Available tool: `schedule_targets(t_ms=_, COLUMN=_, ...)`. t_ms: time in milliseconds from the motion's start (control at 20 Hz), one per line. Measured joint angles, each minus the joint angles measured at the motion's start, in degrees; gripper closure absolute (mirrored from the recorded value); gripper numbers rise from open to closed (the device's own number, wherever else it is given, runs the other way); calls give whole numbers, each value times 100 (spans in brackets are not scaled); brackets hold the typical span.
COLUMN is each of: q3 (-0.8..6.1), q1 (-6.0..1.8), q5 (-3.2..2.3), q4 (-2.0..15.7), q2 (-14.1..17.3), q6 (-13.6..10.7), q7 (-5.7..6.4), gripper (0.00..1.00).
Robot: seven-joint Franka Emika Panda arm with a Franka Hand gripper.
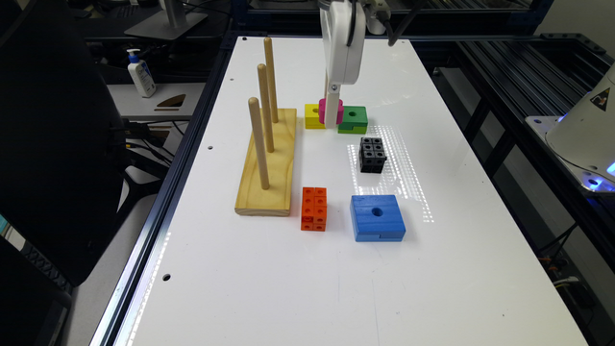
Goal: Pick up pink flower.
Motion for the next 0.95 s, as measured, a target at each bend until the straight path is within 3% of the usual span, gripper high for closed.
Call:
schedule_targets(t_ms=150, q3=0, q1=0, q5=0, q4=2, q2=-48, q6=-6, q7=3, gripper=100)
schedule_targets(t_ms=400, q3=8, q1=0, q5=1, q4=6, q2=-398, q6=-325, q7=14, gripper=100)
schedule_targets(t_ms=700, q3=14, q1=0, q5=1, q4=12, q2=-557, q6=-441, q7=21, gripper=100)
schedule_targets(t_ms=950, q3=20, q1=0, q5=7, q4=21, q2=-922, q6=-785, q7=25, gripper=100)
